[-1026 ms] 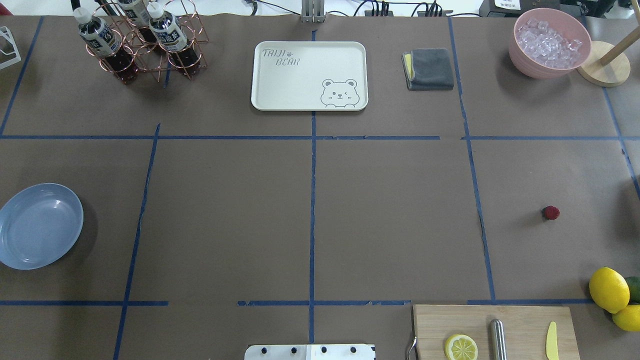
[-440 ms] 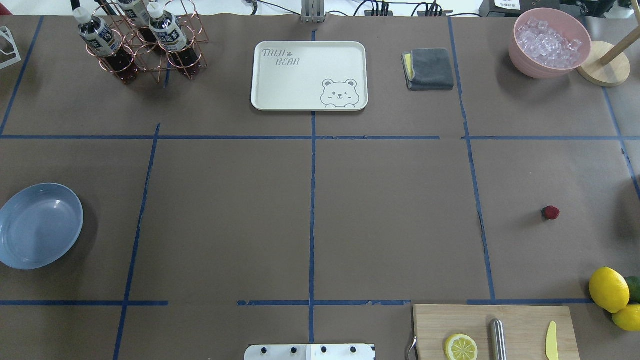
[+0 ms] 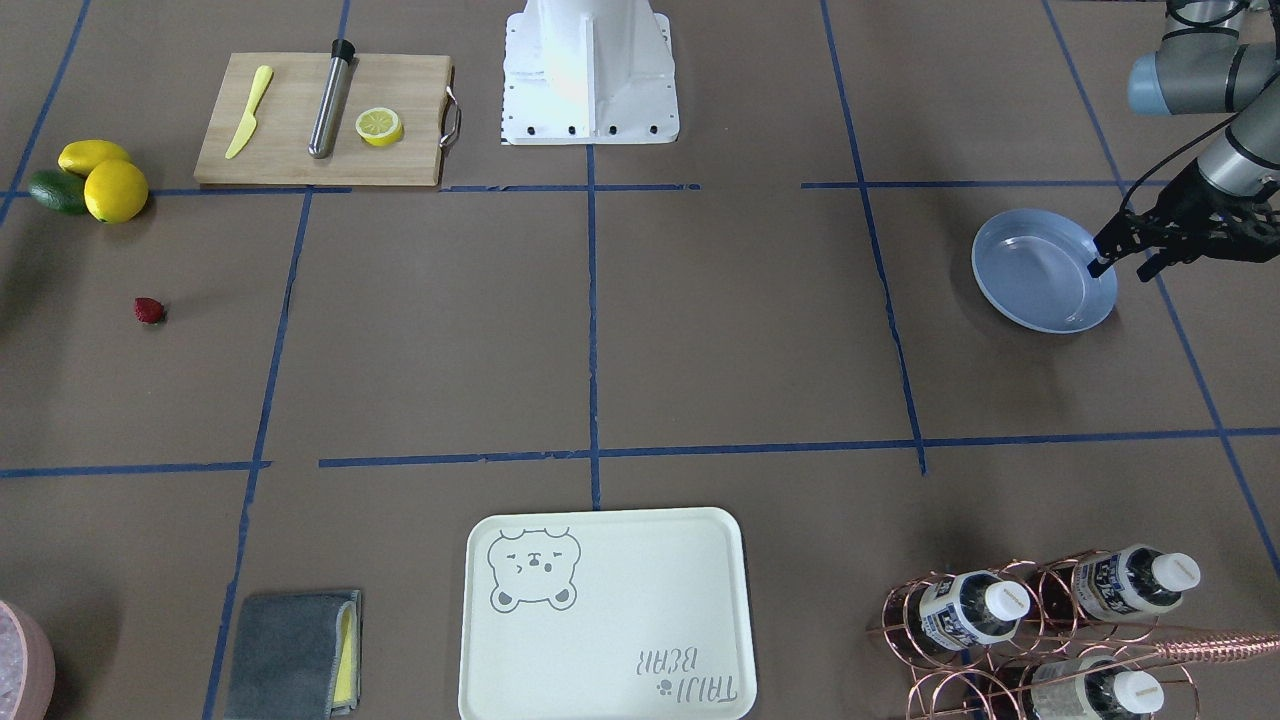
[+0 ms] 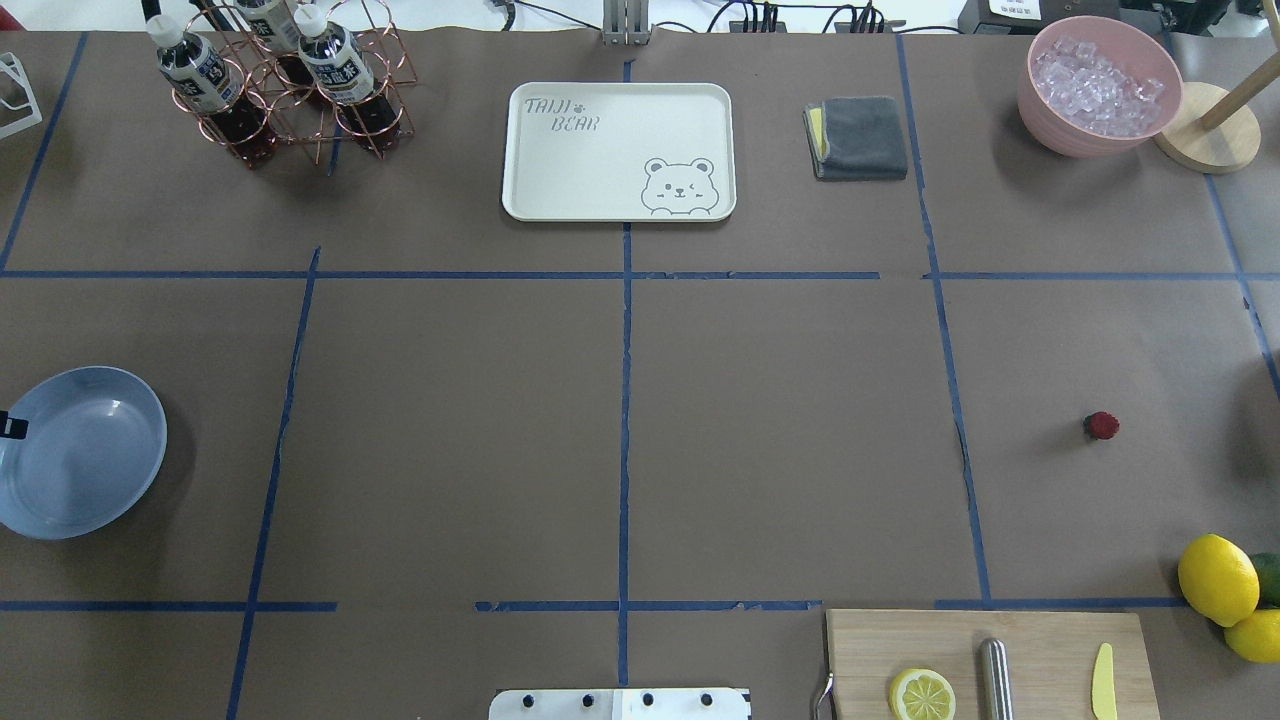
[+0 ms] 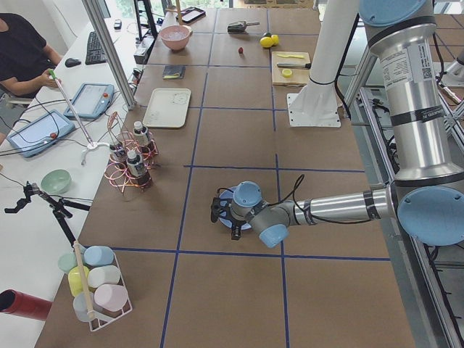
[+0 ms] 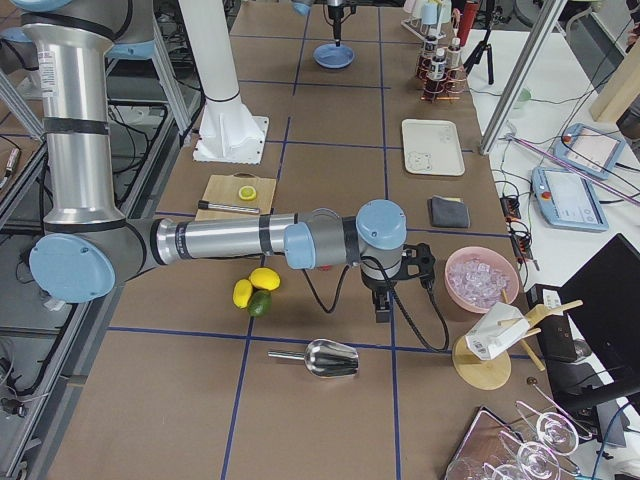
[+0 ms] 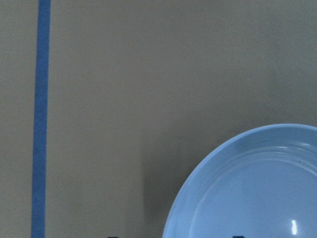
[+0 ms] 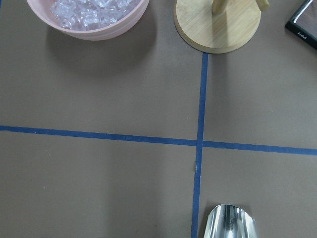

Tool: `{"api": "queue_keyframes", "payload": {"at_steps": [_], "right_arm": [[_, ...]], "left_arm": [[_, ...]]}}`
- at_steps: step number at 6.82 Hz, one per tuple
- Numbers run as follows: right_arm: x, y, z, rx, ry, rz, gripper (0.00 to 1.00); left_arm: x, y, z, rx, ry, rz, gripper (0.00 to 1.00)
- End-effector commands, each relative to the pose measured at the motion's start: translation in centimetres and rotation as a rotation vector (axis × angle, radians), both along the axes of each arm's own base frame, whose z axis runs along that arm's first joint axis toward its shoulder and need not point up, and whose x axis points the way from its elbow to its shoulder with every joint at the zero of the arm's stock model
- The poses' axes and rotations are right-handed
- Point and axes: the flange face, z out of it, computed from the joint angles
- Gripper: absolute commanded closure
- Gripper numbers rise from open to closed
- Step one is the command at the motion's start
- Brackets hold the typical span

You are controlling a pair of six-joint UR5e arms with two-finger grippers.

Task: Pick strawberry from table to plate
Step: 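Reach the left gripper to the light-blue plate rim and grasp it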

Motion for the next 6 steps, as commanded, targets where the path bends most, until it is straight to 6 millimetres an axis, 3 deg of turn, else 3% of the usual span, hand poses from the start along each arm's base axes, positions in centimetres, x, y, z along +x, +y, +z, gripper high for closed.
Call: {"api": "queue_keyframes", "payload": {"at_steps": [1, 5, 6], "right_arm": [[-0.1, 0.0, -0.1, 0.001, -0.003, -0.001, 0.0], [-0.5, -0.3, -0.4, -0.002, -0.003, -0.006, 0.0], [-0.6, -0.3, -0.5, 0.001, -0.004, -0.008, 0.0]], "left_arm": [[0.1, 0.2, 0.4, -0.005, -0.004, 0.006, 0.51], [0.4, 0.6, 1.5, -0.026, -0.017, 0.017, 0.51], [0.5, 0.5, 1.5, -0.025, -0.015, 0.019, 0.64]]}}
